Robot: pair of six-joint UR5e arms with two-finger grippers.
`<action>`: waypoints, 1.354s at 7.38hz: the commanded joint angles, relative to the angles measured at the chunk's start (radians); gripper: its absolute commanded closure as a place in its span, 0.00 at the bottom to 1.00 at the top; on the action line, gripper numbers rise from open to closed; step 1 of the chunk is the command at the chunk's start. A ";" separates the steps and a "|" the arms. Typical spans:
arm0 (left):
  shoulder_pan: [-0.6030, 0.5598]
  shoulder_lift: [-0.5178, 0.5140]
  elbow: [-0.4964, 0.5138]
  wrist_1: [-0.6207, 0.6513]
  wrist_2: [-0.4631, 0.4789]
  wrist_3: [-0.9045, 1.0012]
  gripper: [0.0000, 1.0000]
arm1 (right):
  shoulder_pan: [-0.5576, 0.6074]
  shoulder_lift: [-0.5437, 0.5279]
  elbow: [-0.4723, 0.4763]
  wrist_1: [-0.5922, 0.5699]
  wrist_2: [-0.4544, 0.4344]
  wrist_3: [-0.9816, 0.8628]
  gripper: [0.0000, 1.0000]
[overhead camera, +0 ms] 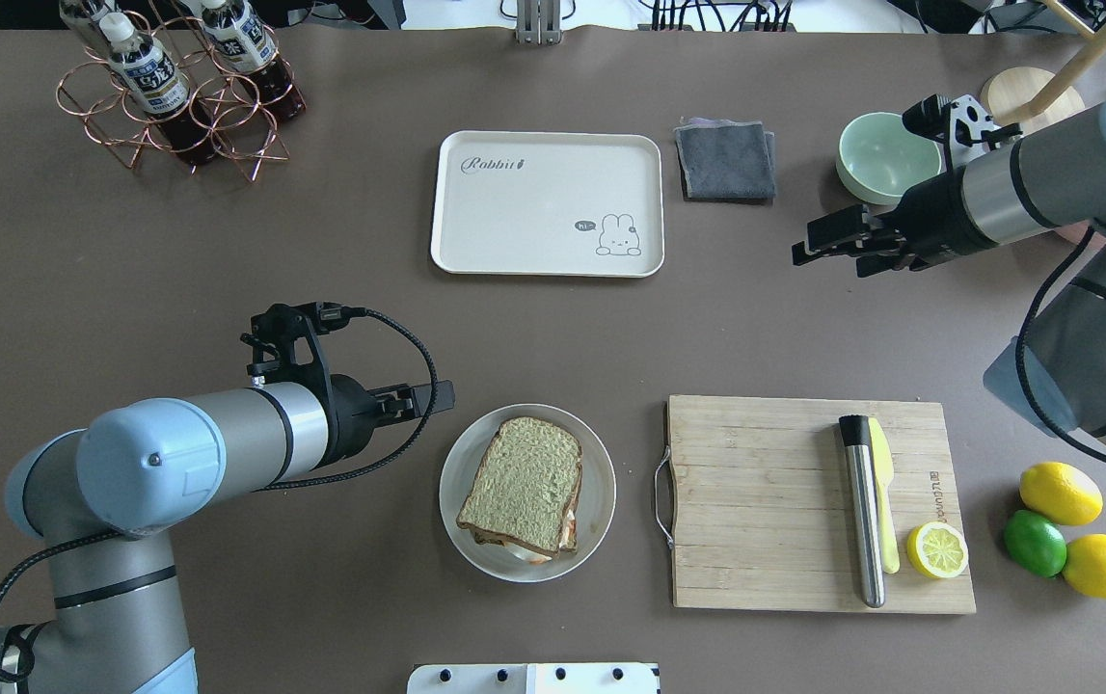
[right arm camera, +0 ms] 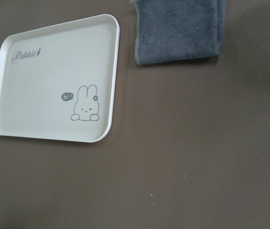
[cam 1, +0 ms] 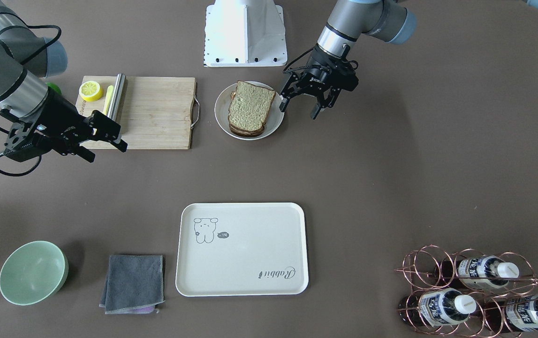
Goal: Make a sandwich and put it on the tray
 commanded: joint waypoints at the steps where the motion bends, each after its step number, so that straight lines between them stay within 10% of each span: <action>1: 0.026 0.001 0.008 -0.001 0.021 -0.002 0.03 | 0.115 -0.110 -0.004 -0.031 0.013 -0.380 0.00; 7: 0.127 0.003 0.048 -0.007 0.097 -0.029 0.03 | 0.247 -0.135 -0.039 -0.040 0.014 -0.450 0.00; 10: 0.129 0.003 0.106 -0.080 0.097 -0.029 0.03 | 0.308 -0.126 -0.038 -0.329 0.069 -0.747 0.00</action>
